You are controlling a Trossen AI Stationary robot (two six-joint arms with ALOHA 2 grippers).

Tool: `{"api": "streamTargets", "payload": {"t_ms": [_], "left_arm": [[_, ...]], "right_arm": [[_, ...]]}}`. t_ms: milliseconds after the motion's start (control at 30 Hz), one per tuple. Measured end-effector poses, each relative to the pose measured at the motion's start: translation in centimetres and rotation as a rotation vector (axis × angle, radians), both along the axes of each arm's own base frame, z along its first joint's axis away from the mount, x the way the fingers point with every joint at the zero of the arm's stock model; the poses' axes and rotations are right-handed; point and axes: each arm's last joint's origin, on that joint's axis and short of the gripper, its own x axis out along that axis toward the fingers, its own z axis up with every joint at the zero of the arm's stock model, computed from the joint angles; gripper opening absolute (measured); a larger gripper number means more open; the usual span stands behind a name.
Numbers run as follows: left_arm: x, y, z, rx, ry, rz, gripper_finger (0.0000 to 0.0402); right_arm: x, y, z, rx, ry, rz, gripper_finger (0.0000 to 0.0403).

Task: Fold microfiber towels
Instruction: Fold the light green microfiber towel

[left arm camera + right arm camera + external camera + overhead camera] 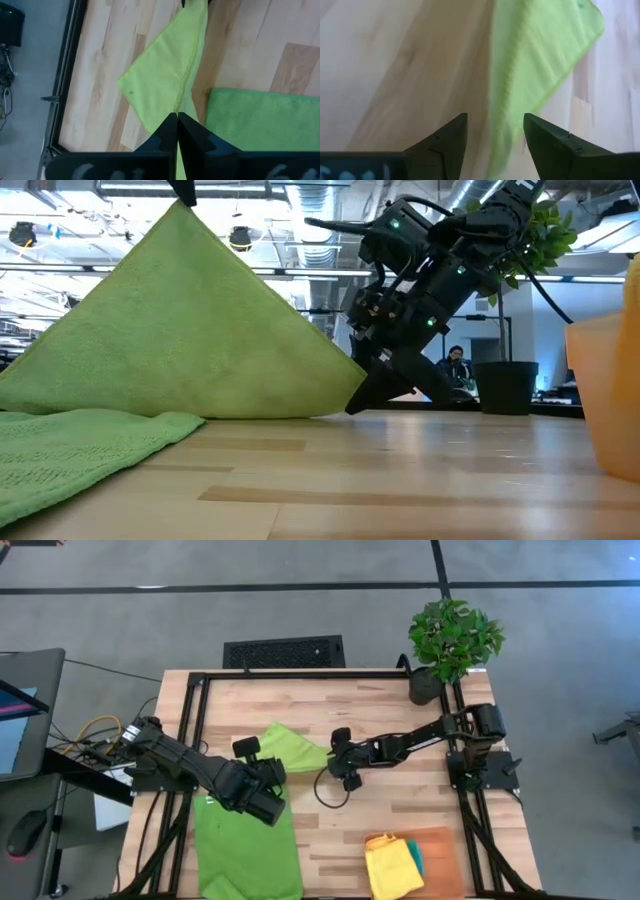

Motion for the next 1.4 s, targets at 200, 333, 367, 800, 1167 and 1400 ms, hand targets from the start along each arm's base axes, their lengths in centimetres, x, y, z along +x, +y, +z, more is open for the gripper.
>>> {"api": "streamTargets", "payload": {"t_ms": [200, 333, 367, 800, 1167, 1400], "left_arm": [[-0.3, 0.0, 0.4, -0.007, -0.012, -0.002, 0.0], [-0.3, 0.0, 0.4, -0.007, -0.013, -0.005, 0.0], [-0.3, 0.0, 0.4, -0.007, -0.013, -0.005, 0.0], [-0.4, 0.1, -0.3, -0.014, -0.001, 0.027, 0.0], [1.0, 2.3, -4.7, 0.089, 0.002, 0.068, 0.0], [2.1, 5.2, -5.7, 0.281, -0.037, 0.093, 0.0]], "right_arm": [[-0.3, -0.2, -0.2, -0.044, 0.037, -0.037, 0.0161], [-0.4, -0.2, -0.3, -0.043, 0.051, -0.038, 0.0108], [-0.4, -0.2, -0.3, -0.039, 0.046, -0.043, 0.0092], [-2.3, -0.9, 3.6, -0.055, 0.038, -0.184, 0.0007], [-6.1, -1.3, 9.8, -0.019, -0.022, -0.251, 0.0006], [-8.0, -1.8, 12.4, -0.004, -0.081, -0.28, 0.0003]]}}
